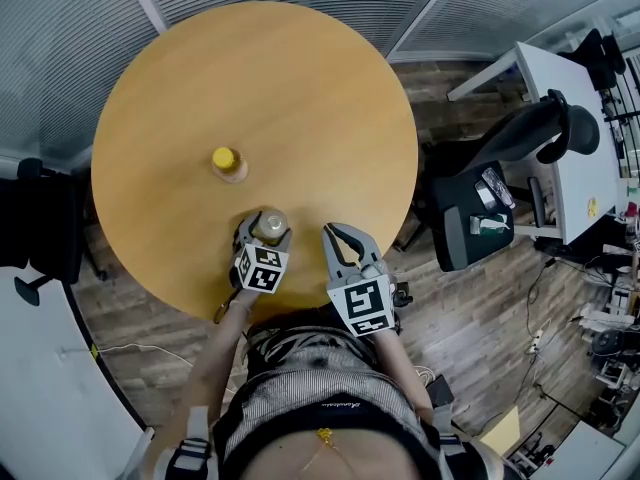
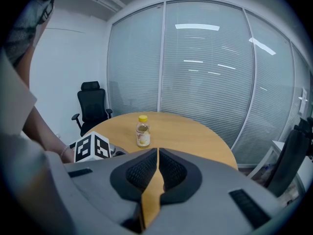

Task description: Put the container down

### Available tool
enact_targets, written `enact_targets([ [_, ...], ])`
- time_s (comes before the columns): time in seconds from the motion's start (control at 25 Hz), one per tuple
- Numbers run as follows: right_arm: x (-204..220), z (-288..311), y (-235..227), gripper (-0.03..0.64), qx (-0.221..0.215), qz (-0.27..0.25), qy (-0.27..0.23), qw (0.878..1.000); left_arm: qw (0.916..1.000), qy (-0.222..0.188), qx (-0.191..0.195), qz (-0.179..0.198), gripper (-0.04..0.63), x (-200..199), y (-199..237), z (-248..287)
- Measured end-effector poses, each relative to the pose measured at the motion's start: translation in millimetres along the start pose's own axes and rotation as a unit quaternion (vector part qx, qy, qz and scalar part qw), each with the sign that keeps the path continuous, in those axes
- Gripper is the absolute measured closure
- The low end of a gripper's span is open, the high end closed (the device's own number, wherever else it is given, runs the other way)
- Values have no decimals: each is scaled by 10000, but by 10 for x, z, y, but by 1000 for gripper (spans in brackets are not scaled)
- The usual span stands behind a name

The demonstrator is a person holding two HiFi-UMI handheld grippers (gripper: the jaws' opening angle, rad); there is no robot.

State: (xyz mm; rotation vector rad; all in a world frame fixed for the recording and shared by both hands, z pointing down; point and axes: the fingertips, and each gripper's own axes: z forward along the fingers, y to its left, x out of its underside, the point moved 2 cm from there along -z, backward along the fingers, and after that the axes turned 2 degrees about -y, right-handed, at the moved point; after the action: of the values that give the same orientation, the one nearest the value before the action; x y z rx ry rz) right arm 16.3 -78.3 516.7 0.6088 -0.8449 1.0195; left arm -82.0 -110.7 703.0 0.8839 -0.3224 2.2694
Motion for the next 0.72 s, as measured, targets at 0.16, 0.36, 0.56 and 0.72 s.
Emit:
enact_targets([
  [0.16,22,-9,3,592,-12,0,0,10000,10000,36,-11,9,252,45,-8,8],
  [0.36,9,-9,11,592,-28,-30,24,10000,10000,11,-3,-63,252,43,11,-4],
  [0.56,1,9,64,592,-32,-36,37,10000,10000,-17,4,-54,252,66,40,-24],
  [0.72,16,7,60,592,-36,-39,38,10000,10000,-12,25,-30,252,72,29,-9],
])
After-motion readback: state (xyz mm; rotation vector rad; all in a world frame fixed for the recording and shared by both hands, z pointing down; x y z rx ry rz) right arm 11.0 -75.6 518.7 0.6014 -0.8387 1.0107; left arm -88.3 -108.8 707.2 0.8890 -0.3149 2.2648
